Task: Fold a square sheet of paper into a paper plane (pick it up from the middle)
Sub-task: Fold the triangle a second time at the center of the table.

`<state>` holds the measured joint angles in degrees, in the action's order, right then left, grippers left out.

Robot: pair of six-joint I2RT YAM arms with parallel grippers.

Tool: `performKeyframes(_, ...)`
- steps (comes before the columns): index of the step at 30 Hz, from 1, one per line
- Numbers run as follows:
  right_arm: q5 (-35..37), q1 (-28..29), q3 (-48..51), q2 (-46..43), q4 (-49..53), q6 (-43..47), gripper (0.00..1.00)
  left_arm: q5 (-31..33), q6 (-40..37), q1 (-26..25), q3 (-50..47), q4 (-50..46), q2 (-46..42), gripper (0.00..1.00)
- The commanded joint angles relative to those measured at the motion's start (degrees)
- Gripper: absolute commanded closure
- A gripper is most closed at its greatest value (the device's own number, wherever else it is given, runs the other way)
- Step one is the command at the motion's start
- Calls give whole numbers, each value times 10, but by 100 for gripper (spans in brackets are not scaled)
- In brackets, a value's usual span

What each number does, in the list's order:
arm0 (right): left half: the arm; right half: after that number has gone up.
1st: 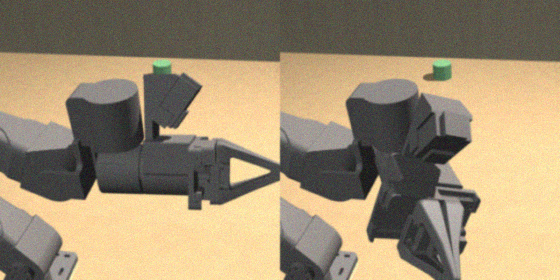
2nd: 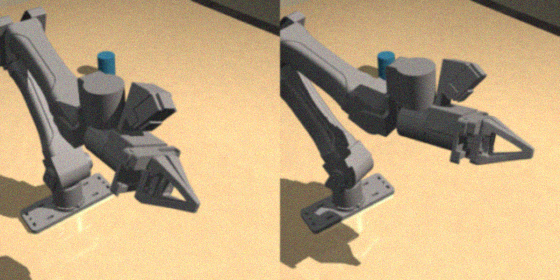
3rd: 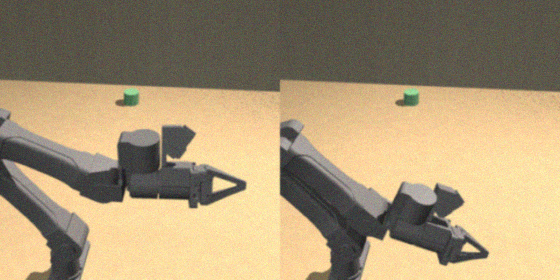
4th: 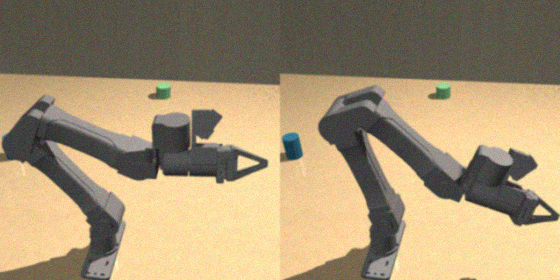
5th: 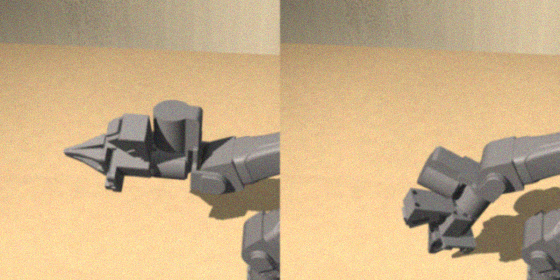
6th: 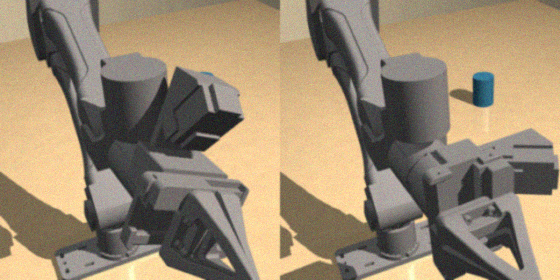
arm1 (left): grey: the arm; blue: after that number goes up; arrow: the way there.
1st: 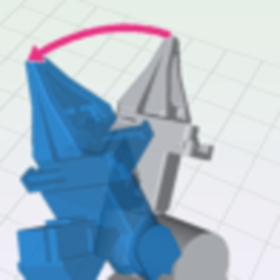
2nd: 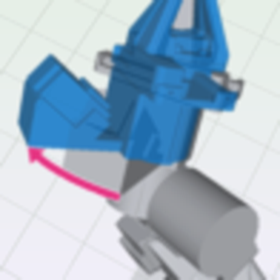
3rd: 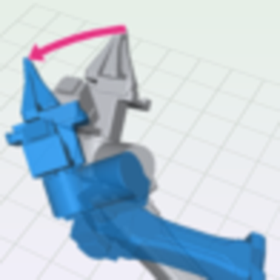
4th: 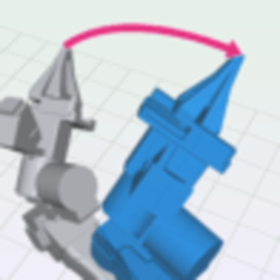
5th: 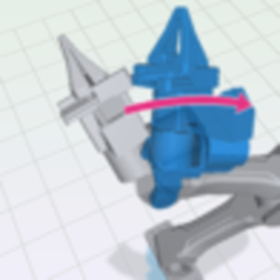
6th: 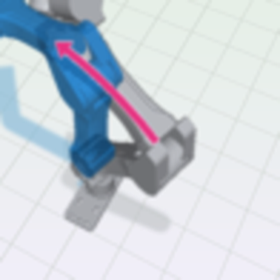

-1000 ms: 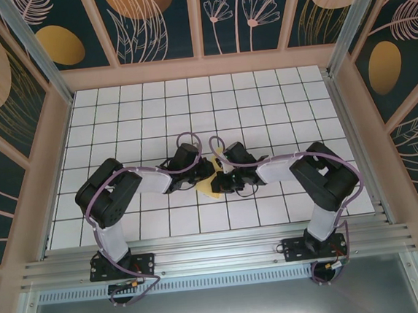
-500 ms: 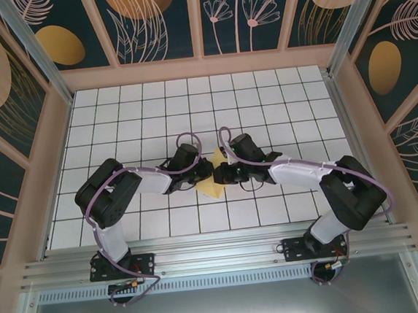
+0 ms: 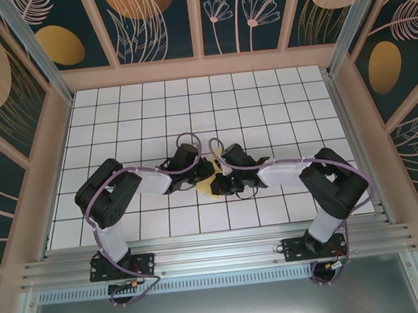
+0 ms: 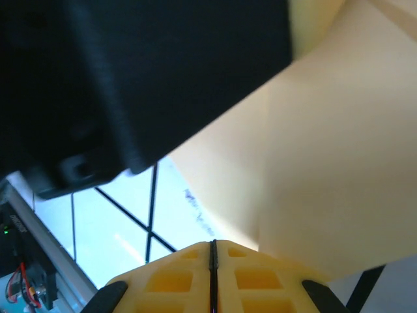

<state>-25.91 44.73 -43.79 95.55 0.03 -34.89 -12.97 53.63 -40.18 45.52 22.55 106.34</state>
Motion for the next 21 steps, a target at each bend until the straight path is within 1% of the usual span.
performKeyframes(1, 4, 0, -20, 21, 5, 1, 90, 8, 2, -1, -17, -48, 8, 90)
performKeyframes(8, 6, -9, -8, 38, 30, 31, 90, 11, 0, -1, -18, -50, 9, 90)
performKeyframes(13, -21, -11, -9, 34, 40, 56, 90, 11, 1, 0, -18, -49, 16, 90)
performKeyframes(21, -35, -11, -18, 22, 77, 92, 89, 11, 3, 0, -19, -50, 18, 90)
